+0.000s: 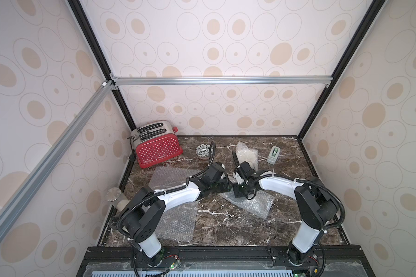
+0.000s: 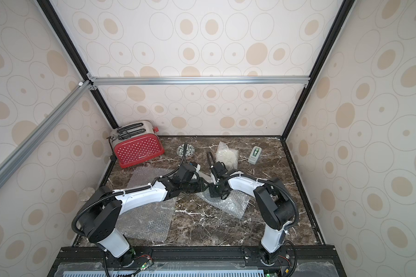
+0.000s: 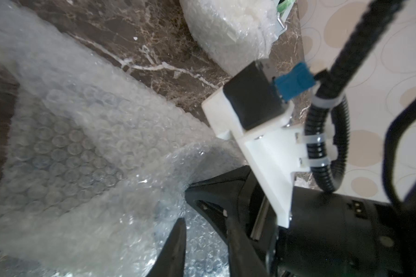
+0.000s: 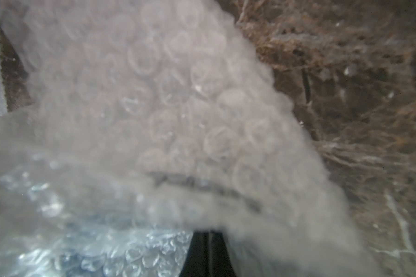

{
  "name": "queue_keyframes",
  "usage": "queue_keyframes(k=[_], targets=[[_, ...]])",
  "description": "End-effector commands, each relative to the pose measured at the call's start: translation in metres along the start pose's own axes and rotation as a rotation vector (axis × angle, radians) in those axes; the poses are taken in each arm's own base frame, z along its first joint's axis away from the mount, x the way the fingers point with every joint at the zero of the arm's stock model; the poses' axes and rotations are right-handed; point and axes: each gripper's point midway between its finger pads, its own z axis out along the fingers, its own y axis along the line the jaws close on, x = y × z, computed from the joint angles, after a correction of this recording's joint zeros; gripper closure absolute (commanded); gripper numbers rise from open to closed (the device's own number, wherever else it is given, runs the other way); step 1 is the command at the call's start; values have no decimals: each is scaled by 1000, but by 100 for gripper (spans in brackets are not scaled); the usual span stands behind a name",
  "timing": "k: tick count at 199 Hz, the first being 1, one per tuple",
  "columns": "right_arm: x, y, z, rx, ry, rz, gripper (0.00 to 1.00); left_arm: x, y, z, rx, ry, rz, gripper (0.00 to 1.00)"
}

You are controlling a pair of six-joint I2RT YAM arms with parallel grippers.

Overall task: Wrap bowls in bubble wrap
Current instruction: Wrap the bowl in bubble wrap.

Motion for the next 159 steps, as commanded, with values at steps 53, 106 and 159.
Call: queue_keyframes(k=[53, 106, 159], targets=[[11, 2, -25, -69, -12, 43, 96, 7, 4, 48, -5, 33, -38, 86], [9, -17, -81, -84, -104, 123, 94, 27, 25, 59, -45, 89, -52, 87], [73, -78, -138, 74, -152, 423, 81, 32, 29, 71, -47, 117, -56, 86]])
